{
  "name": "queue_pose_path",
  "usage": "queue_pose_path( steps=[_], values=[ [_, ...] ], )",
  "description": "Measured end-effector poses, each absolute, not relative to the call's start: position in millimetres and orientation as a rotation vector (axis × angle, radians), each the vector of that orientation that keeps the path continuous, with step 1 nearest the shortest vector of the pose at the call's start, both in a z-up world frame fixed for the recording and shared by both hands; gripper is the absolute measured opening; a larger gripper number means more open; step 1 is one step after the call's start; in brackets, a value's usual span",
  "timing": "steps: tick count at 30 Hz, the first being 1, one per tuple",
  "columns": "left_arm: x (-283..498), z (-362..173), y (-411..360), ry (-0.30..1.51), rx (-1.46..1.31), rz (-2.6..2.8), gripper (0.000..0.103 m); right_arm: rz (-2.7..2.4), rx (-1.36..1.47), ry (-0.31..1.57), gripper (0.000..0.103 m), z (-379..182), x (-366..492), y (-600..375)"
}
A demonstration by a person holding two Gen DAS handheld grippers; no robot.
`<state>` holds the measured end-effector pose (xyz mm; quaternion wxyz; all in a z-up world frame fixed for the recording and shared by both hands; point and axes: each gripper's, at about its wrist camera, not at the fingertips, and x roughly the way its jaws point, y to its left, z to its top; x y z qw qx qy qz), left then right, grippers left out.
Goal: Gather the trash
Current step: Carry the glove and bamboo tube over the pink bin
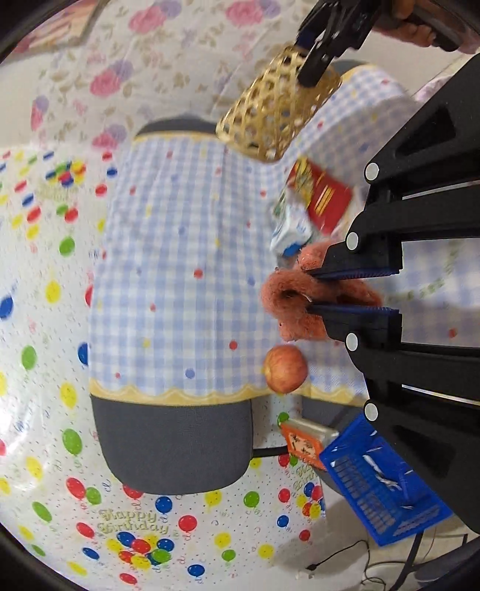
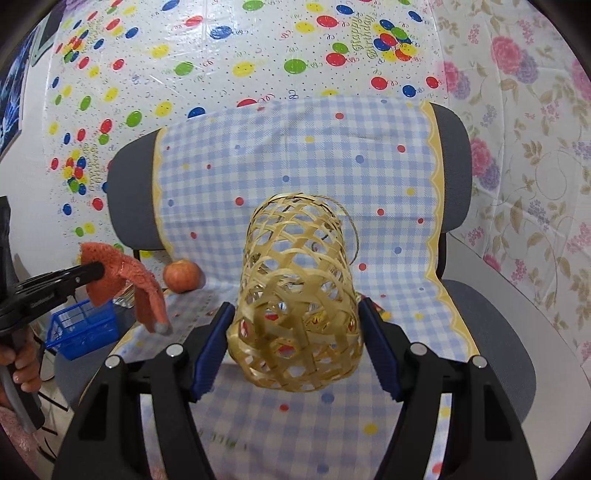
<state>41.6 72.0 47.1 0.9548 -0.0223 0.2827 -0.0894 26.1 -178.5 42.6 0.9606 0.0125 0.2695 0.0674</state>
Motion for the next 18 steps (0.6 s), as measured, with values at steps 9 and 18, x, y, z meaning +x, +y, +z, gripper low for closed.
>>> queue_pose_path(
  steps=[9, 18],
  values=[
    [-26.4, 42.3, 16.8, 0.571, 0.000, -0.288, 0.012, 0.102, 0.040, 0.568, 0.067, 32.6, -29.9, -193.0],
    [-71.4, 46.8, -39.8, 0.540, 0.033, -0.435, 0.012, 0.003, 0.050, 0.573, 0.067, 25.8, -91.6, -232.7]
  ],
)
